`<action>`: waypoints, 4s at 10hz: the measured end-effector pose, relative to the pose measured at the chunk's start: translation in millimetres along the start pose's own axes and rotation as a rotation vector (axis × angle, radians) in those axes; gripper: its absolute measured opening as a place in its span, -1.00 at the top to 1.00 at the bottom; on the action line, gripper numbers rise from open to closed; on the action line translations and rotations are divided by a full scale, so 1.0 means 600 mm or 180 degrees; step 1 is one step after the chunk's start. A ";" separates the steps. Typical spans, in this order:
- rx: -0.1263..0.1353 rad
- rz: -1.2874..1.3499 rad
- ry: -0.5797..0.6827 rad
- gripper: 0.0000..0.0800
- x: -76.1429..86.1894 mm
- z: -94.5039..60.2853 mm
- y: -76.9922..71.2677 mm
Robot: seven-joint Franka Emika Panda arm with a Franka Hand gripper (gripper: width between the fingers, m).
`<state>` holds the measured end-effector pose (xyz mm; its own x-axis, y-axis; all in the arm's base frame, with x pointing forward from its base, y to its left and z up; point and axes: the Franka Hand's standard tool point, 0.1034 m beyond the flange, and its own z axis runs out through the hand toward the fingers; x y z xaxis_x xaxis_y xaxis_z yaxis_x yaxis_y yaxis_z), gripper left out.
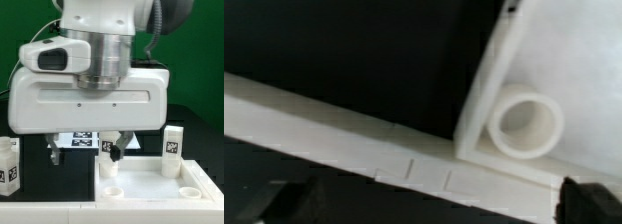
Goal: Assemble square table
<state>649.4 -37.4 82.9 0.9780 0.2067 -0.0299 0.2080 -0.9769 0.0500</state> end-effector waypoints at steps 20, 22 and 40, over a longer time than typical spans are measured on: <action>0.0686 0.1111 -0.2115 -0.62 -0.138 0.049 0.149; 0.0685 0.1122 -0.2122 -0.62 -0.138 0.052 0.149; 0.0611 0.1227 -0.2112 -0.35 -0.189 0.088 0.157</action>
Offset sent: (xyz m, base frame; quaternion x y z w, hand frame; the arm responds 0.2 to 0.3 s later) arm -0.0001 -0.0840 0.0101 0.0507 -0.0726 0.1883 0.9781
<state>557.1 -156.0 38.1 0.7524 -0.1654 -0.6377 -0.2093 -0.9778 0.0067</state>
